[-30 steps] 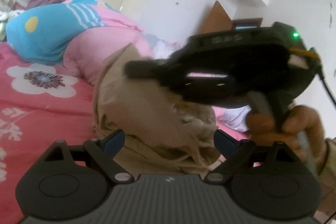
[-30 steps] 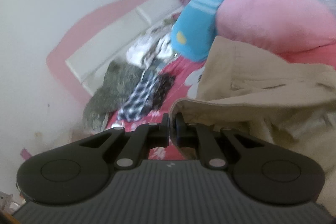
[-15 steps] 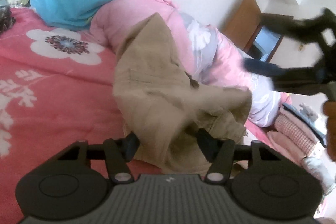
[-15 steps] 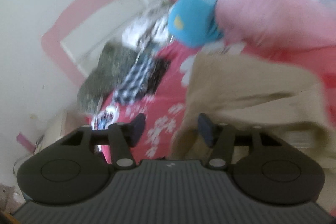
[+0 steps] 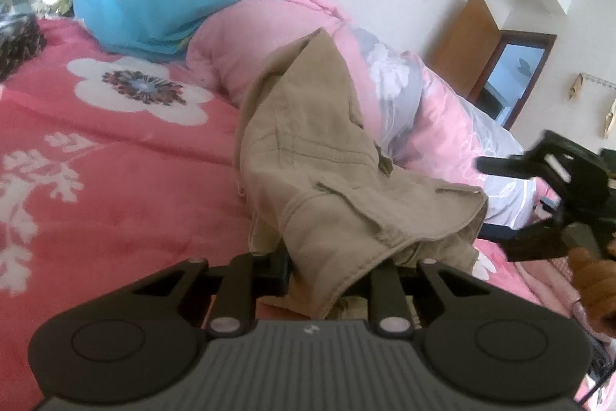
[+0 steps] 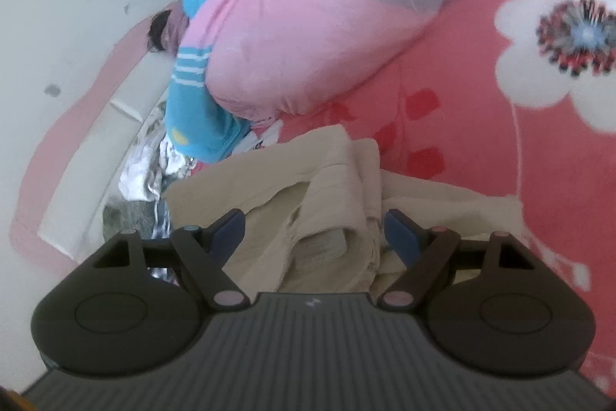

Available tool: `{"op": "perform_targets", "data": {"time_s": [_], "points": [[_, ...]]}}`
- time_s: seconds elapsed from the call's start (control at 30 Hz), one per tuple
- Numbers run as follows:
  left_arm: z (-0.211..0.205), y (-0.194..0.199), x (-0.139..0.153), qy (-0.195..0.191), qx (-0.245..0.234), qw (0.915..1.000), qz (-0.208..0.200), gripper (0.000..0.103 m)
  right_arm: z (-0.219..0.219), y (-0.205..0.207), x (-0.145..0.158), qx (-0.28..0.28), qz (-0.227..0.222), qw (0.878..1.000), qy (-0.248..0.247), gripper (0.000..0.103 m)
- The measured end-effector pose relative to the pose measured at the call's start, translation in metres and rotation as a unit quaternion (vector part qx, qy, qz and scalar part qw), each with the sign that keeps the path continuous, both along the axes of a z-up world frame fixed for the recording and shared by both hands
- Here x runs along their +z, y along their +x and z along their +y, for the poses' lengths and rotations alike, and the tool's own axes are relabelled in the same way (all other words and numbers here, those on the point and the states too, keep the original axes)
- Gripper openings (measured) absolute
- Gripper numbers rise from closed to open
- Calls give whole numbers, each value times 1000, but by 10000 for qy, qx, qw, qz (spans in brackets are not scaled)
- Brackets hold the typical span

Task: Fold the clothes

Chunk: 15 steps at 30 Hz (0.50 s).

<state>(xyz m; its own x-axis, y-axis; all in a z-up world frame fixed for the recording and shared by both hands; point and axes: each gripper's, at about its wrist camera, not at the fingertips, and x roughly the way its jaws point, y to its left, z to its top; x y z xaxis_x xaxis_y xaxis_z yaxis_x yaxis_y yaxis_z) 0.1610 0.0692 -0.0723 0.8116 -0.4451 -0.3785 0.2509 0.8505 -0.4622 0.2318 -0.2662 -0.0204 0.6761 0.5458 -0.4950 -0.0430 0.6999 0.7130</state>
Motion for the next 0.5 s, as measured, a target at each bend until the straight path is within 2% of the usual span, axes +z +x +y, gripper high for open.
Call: {"op": "perform_targets", "data": {"time_s": [0.03,0.07,0.1,0.17,0.23,0.33,0.5], "points": [[0,0,1,6,5,10000,-26,20,6,5,-4,57,32,10000,-14,75],[0,0,2,5,14,10000,-52,18,13,9,-5,163,34,9998,-85,63],[1,0,3,-11,25,10000,-70,17,21,11,-5,286,25,9994,-175,56],[6,2,5,-136,37,9999,-87,14,36,14,2,436,-78,9979,-470,24],[12,4,9,-281,37,9995,-115,13,47,15,18,587,-292,9963,-556,12],[24,7,13,-475,147,9987,-146,13,64,18,49,820,-737,9925,-531,9],[51,13,18,-861,494,9949,-197,12,109,44,94,1142,-1226,9851,-395,8]]}}
